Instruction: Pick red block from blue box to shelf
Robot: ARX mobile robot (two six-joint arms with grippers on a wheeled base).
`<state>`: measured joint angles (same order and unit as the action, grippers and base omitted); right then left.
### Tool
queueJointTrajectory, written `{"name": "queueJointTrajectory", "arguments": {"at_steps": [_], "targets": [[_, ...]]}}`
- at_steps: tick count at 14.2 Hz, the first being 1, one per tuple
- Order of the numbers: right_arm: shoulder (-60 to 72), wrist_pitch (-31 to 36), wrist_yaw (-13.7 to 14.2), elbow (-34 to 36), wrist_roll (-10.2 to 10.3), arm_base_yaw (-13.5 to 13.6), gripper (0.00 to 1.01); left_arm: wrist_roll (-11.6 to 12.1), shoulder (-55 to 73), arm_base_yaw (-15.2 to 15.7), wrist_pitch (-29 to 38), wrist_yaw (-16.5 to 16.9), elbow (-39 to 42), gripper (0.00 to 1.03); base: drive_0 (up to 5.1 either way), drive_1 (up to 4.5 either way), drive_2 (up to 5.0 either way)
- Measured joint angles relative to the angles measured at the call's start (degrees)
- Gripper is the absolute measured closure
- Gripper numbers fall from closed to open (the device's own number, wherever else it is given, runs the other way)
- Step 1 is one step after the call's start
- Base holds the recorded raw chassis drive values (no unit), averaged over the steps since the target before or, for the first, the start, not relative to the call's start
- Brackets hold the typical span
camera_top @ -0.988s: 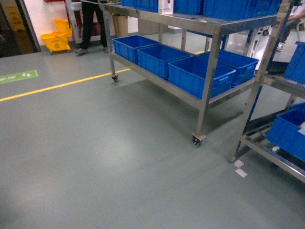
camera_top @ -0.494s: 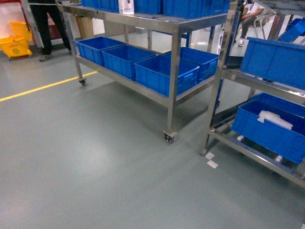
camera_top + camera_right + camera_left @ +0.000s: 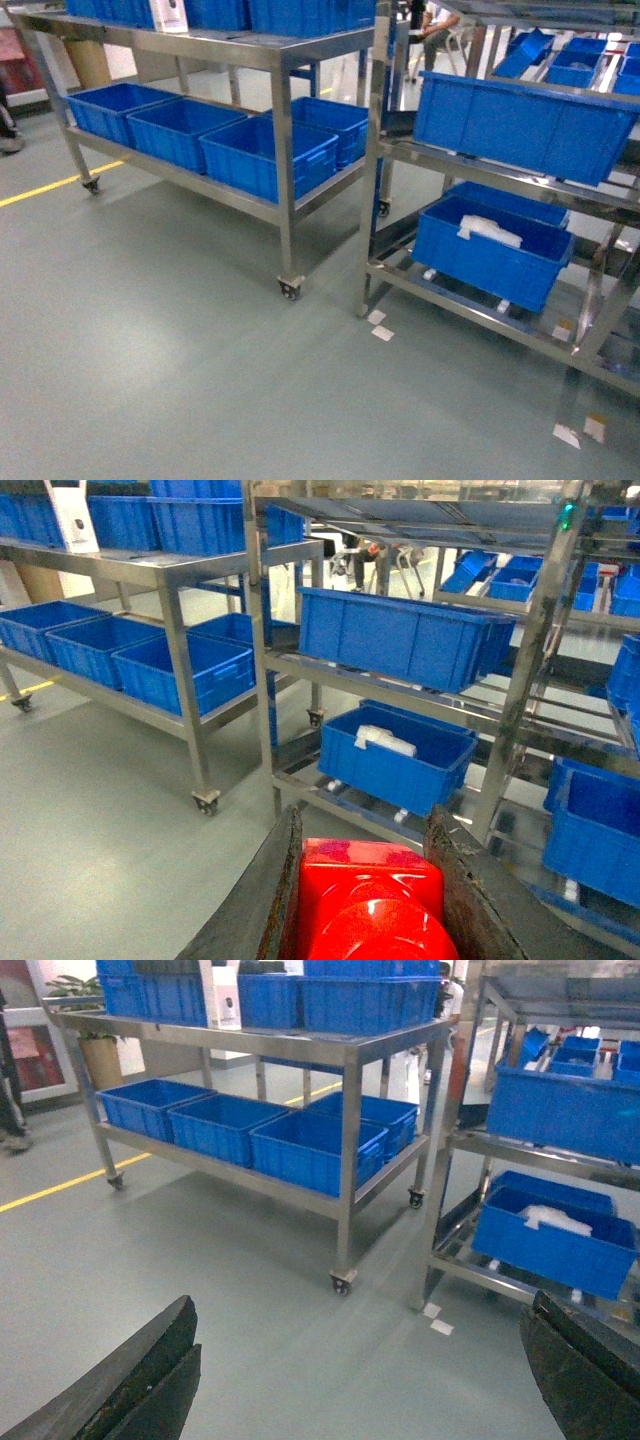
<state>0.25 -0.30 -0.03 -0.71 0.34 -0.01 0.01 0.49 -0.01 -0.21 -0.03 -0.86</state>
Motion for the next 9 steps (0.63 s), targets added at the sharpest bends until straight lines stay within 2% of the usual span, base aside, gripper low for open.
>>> {"name": "queueJointTrajectory", "arguments": {"at_steps": [9], "targets": [[0.0,0.0,0.0,0.0,0.0,0.0,0.72,0.0,0.0,0.0,0.0,0.0,0.0,0.05,-1.5,-1.48,-1.5]]}}
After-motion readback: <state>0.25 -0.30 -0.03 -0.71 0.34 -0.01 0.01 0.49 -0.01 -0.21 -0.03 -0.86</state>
